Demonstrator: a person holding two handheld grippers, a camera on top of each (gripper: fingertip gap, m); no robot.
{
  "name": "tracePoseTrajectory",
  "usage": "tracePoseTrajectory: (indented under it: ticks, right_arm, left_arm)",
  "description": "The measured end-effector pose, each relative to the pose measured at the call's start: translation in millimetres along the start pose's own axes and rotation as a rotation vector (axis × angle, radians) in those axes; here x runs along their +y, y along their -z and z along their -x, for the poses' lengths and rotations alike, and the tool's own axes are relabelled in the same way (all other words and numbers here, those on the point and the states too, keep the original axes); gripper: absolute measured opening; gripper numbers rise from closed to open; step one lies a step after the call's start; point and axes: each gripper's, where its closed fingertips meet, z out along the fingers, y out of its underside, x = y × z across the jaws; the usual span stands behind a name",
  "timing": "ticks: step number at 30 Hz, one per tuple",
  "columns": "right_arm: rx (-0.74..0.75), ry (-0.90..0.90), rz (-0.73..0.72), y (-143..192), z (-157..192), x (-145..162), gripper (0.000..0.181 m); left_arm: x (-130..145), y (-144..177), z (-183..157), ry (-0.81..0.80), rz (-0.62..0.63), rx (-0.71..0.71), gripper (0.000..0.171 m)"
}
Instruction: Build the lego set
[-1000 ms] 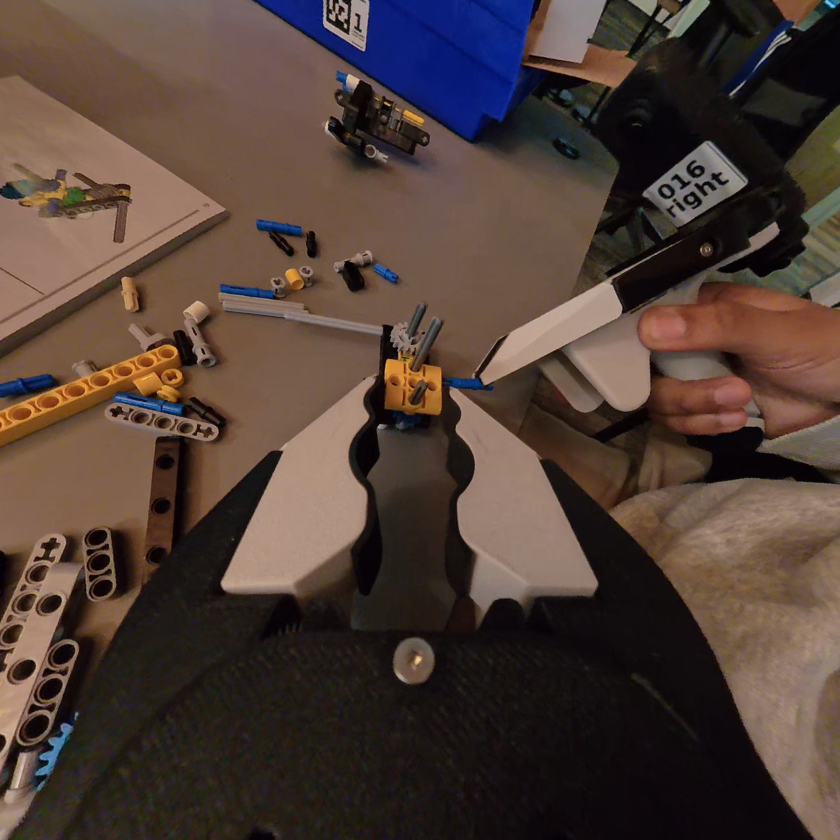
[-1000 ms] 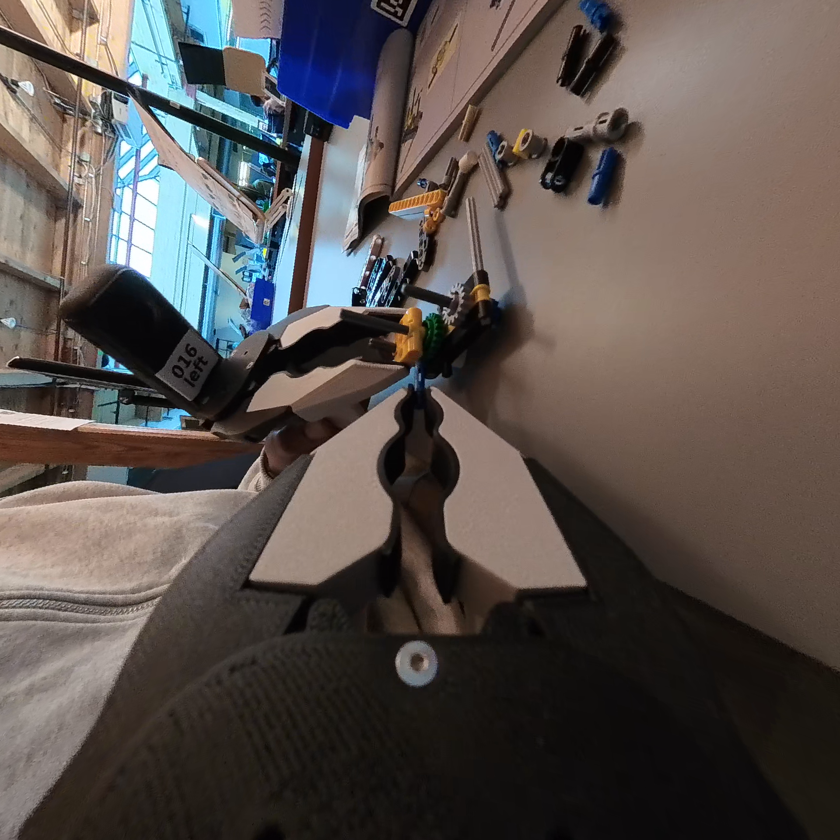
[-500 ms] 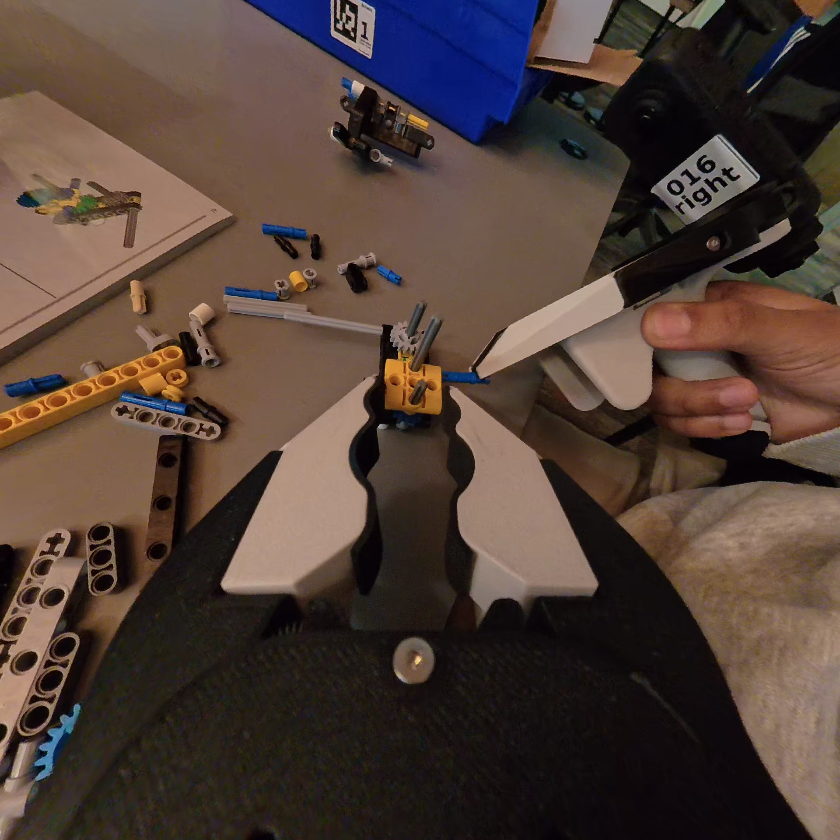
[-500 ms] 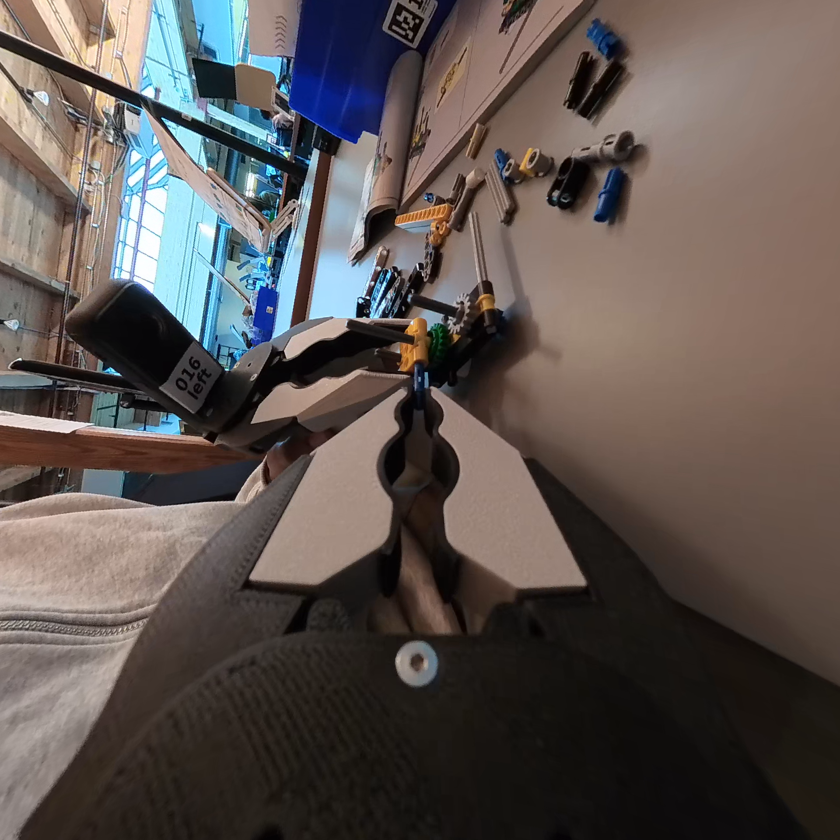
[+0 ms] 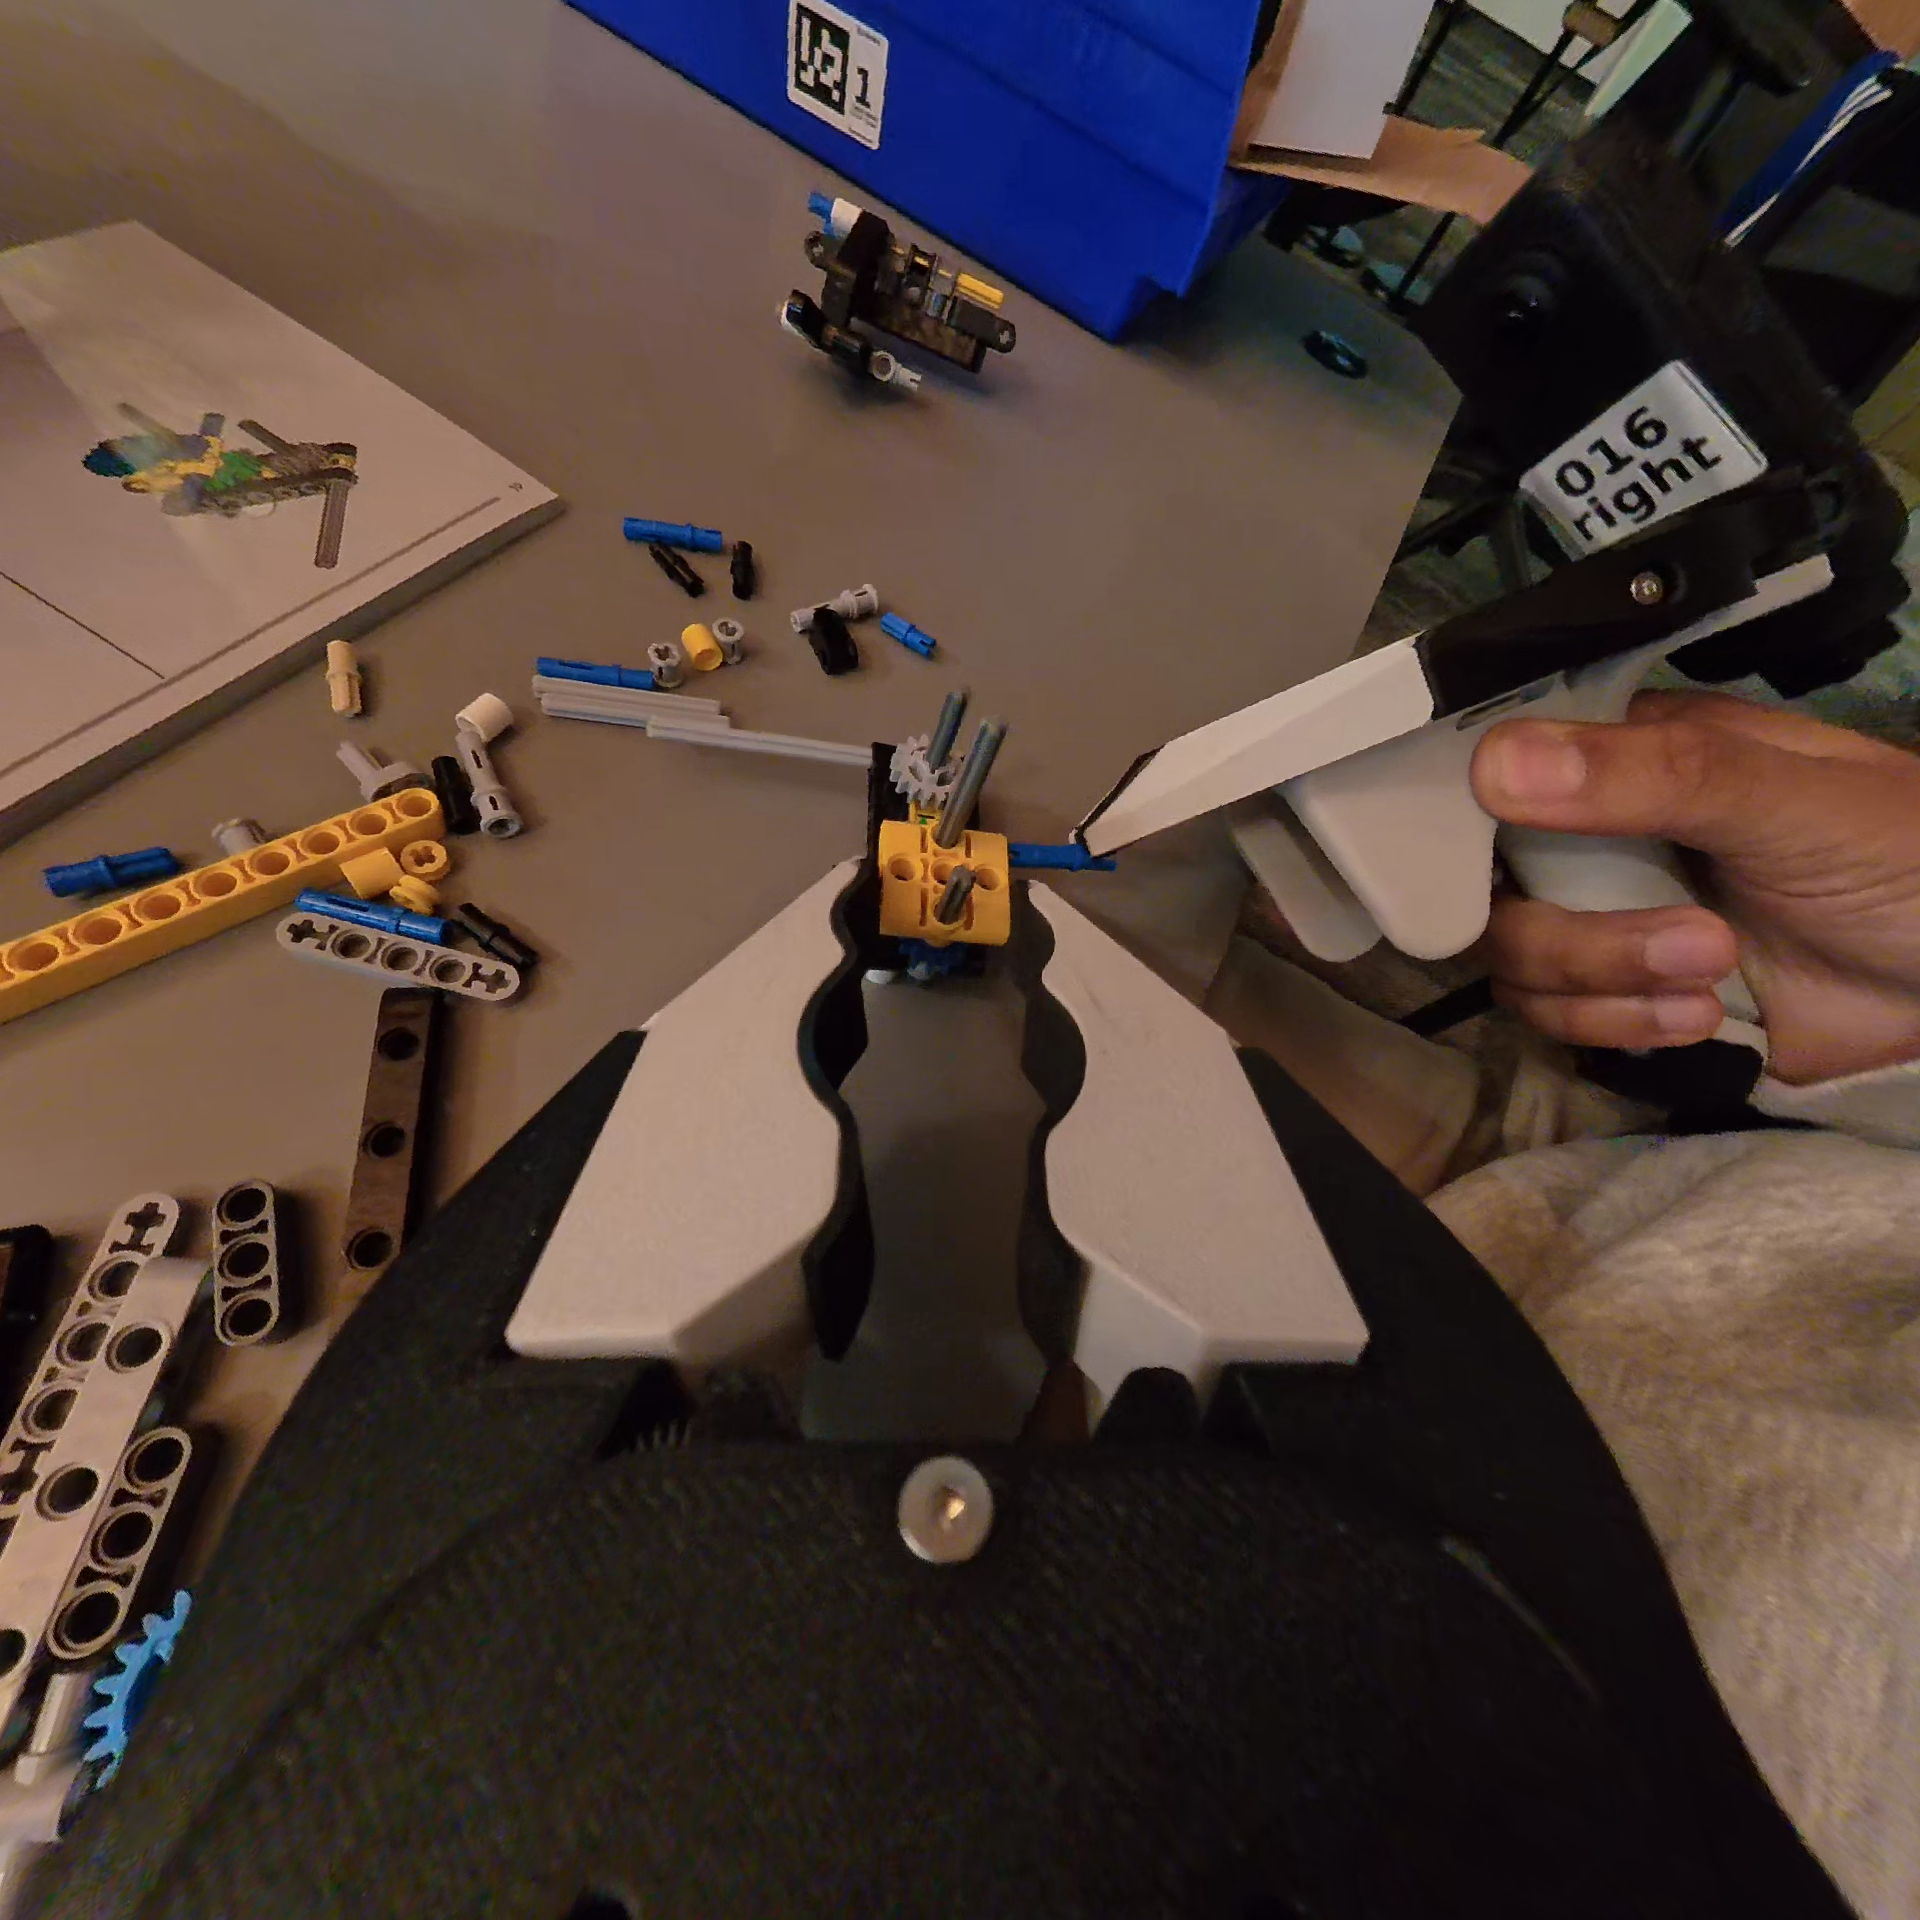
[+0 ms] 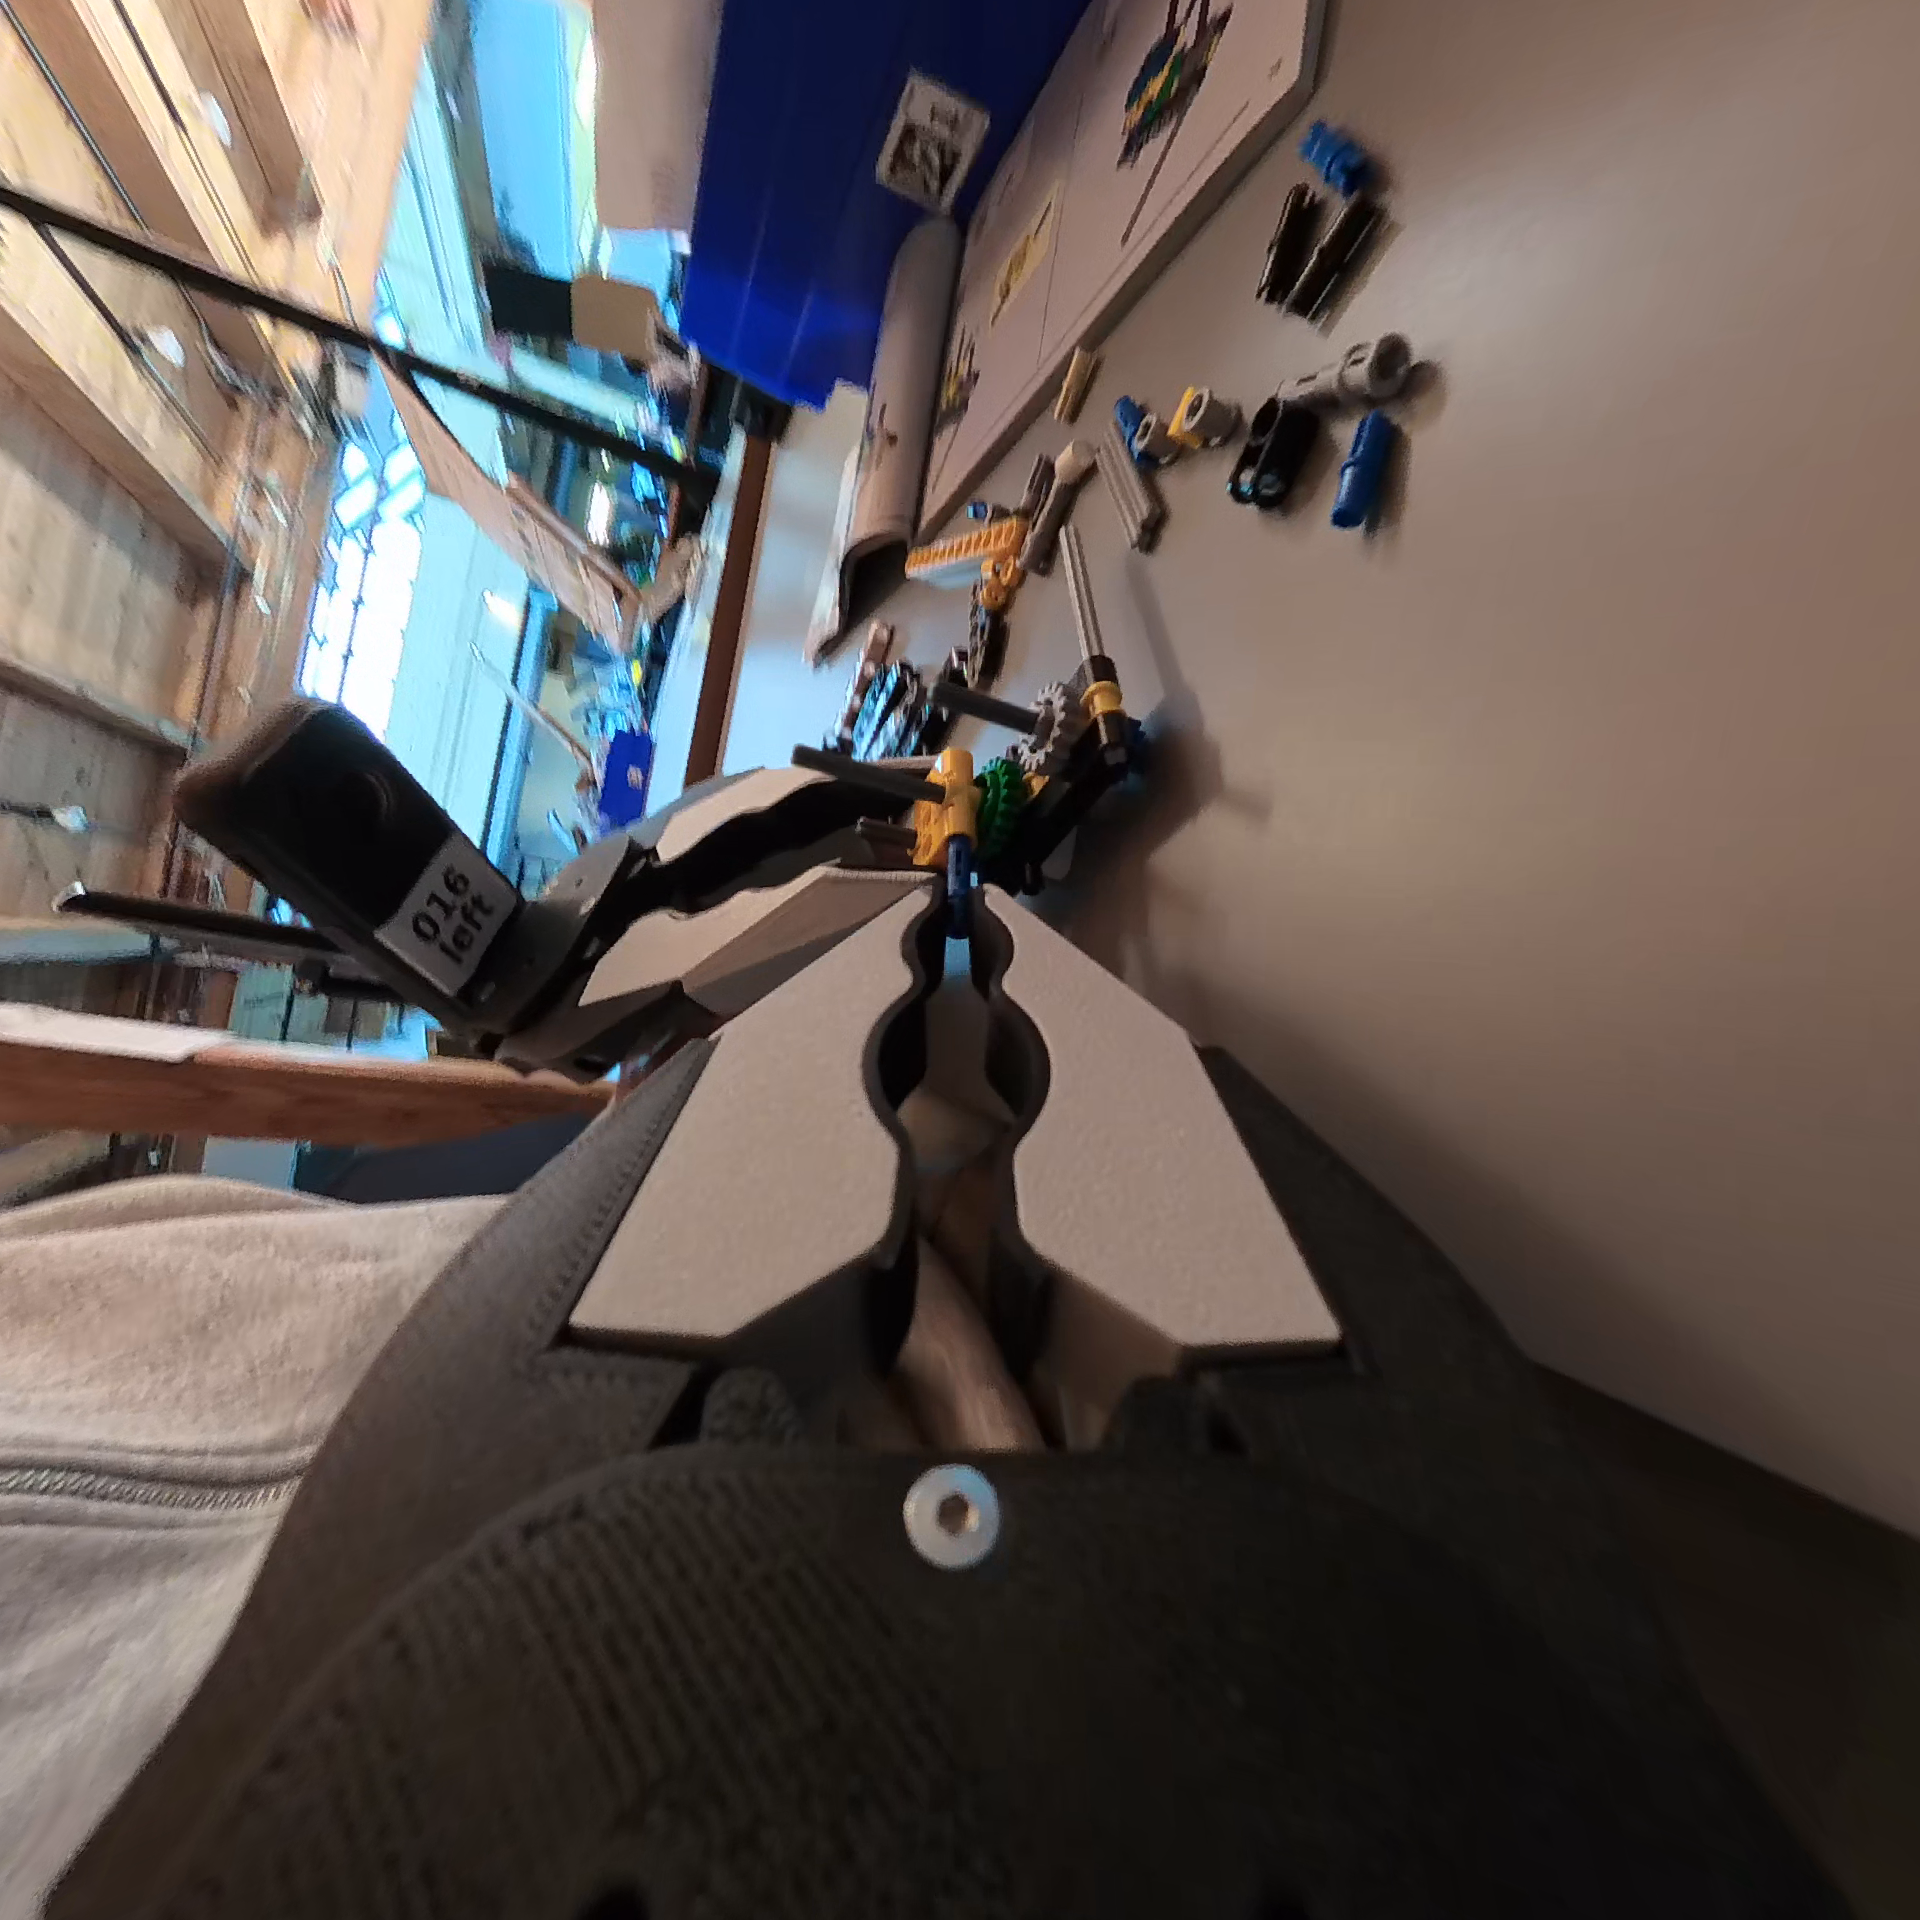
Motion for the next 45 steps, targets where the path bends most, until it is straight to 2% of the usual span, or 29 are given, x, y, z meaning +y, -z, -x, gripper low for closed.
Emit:
tracePoseTrajectory:
  ticks: [6,20,26,30,33,37,45]
  right_arm:
    - [-0.015,0.012,-0.044,-2.8,0.2,1.8,0.002]
    - [0.05,0.26,-0.078,-3.9,-3.3,-5.5,0.002]
    - [0.235,0.514,-0.057,6.4,-17.0,-10.0,0.002]
    - [0.448,0.782,0.033,13.9,-31.1,-13.2,0.003]
    - [0.514,0.89,0.08,14.7,-35.7,-12.5,0.008]
    - [0.479,0.91,0.087,17.4,-30.2,-10.3,0.017]
    - [0.458,0.942,0.127,26.2,-35.5,-13.5,0.022]
  left_arm:
    - [-0.5,0.2,1.4,0.007,-0.005,-0.005,0.023]
    - [-3.4,0.2,9.3,0.028,-0.017,-0.061,0.023]
    - [-3.8,0.2,11.1,0.025,-0.019,-0.08,0.023]
    - [-3.9,-0.1,10.9,0.022,-0.019,-0.083,0.023]
    - [-3.9,-0.1,10.7,0.022,-0.019,-0.081,0.023]
    - [-4.0,0.0,10.8,0.025,-0.02,-0.08,0.023]
    - [-4.0,0.1,10.4,0.03,-0.021,-0.071,0.023]
